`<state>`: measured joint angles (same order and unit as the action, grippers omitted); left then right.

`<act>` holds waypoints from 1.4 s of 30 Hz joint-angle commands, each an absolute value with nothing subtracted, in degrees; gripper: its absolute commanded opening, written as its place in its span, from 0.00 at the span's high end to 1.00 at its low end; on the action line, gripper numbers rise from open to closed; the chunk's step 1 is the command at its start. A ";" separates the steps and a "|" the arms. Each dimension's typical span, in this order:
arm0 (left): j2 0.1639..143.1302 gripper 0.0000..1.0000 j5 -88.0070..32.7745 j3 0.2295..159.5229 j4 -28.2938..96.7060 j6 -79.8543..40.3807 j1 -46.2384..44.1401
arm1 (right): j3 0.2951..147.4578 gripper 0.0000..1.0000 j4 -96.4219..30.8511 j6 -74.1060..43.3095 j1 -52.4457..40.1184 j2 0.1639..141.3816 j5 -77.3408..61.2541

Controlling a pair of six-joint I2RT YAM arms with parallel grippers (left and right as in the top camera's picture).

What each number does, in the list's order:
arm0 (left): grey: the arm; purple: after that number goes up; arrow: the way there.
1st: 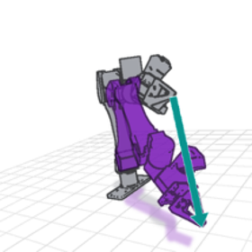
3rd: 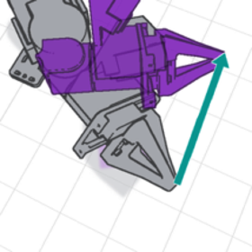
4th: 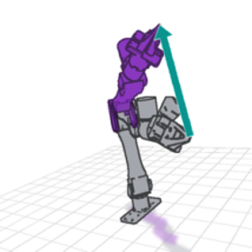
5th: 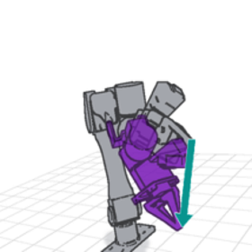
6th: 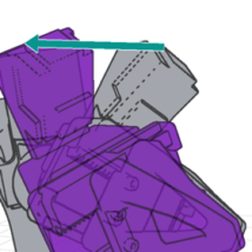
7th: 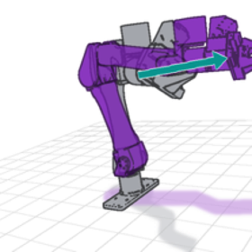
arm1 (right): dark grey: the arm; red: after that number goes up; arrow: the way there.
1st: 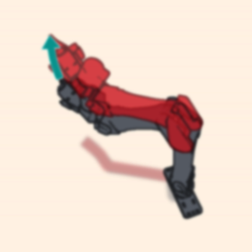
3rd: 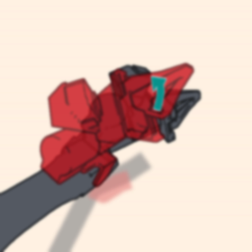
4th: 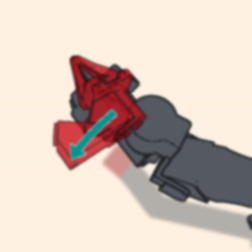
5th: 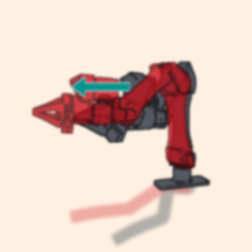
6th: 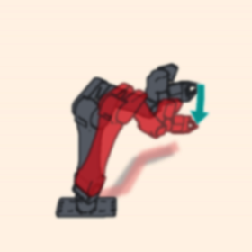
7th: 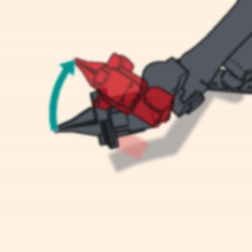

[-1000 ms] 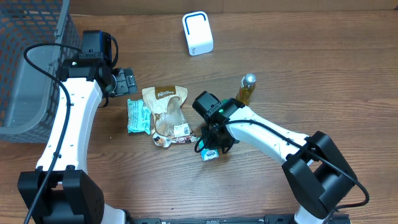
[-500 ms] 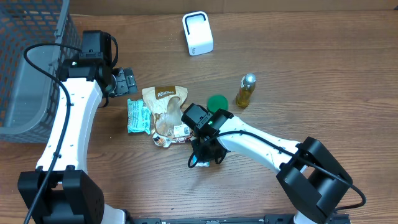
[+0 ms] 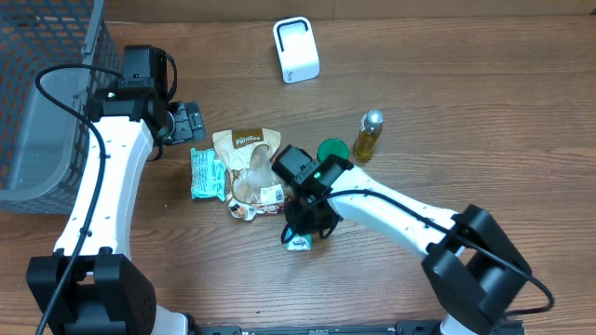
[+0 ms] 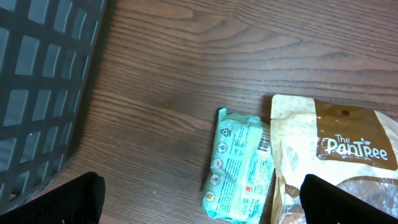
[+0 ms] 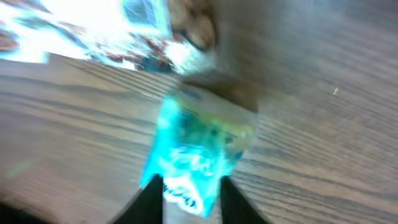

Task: Scan the item barcode
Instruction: 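Grasp the green-white packet with the right gripper and lift slightly, then lift the green-white packet up to the white scanner with the right gripper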

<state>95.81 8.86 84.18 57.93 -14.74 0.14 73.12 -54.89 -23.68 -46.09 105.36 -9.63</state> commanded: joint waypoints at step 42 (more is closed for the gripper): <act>95.92 0.00 9.39 85.25 58.08 -13.93 0.36 | 57.58 0.72 -39.11 -32.95 -42.85 100.36 -14.63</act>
